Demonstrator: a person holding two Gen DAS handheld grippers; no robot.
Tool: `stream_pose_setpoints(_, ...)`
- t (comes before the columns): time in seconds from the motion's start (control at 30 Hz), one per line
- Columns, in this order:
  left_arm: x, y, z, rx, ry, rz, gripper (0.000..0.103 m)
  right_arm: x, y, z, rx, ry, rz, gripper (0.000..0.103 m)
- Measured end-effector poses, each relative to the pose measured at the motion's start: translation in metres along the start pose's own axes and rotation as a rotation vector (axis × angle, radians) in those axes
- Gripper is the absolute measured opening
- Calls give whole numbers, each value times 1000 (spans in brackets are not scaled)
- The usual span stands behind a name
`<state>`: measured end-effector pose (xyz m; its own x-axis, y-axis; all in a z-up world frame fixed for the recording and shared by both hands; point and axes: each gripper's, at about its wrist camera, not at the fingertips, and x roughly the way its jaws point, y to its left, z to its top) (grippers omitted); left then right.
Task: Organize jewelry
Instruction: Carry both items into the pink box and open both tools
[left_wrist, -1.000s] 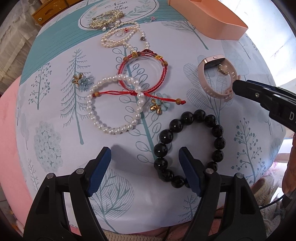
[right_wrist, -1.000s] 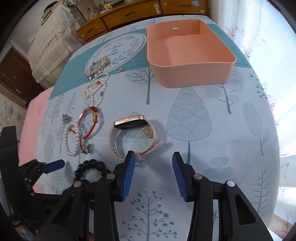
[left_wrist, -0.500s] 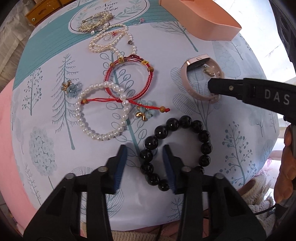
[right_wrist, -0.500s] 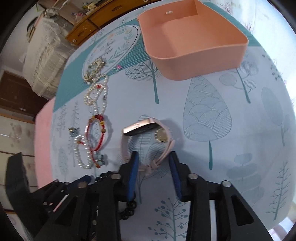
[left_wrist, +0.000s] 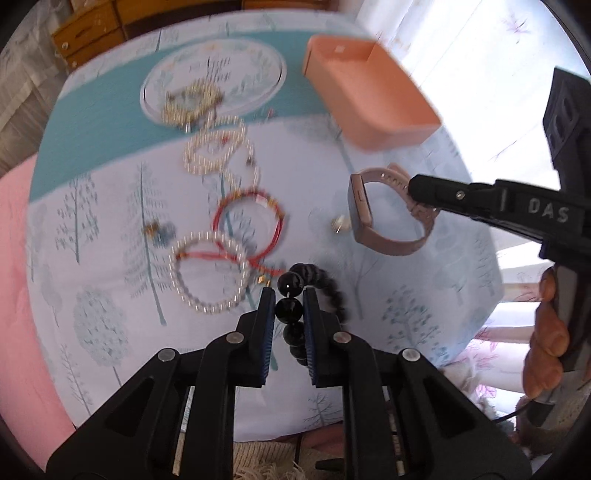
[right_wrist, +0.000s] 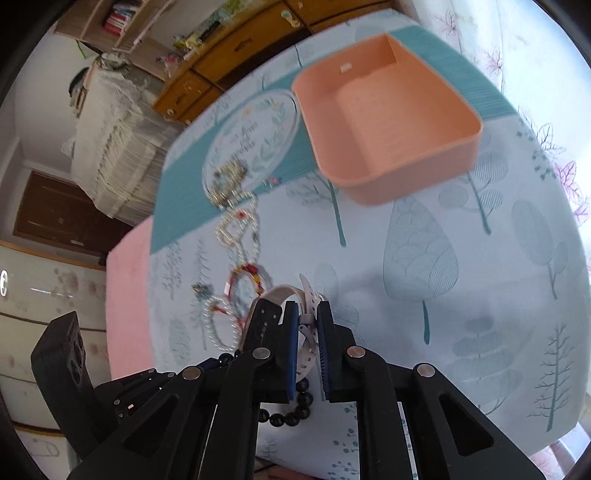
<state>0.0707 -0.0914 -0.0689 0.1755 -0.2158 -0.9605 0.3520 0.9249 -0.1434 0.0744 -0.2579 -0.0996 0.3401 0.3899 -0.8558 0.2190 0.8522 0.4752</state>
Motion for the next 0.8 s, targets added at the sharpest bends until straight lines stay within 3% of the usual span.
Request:
stream_pose_setpoints(0.23,-73,-1,54,53,-143,-15,12,-51,-3,43,16,-160,-45,10)
stream_pose_setpoints(0.4,-92,-18,112,67,-195,-49,12,-52,-28,86,82,-224,-135,10)
stream_pose_setpoints(0.53,-84,-39,162,81,-195,-76,12,-35,-51,115,156,-243,-155,10)
stream_pose_setpoints(0.63,-67,-57,188,98,-198,-72,12,-18,-67,128,192,-214,-91,11)
stream_pose_setpoints(0.73,-40,-72,208,107,-187,-60,12,-8,-81,122,249,-191,-26,14)
stream_pose_setpoints(0.8,-17,-76,219,98,-180,-35,12,-8,-85,112,251,-199,-30,16)
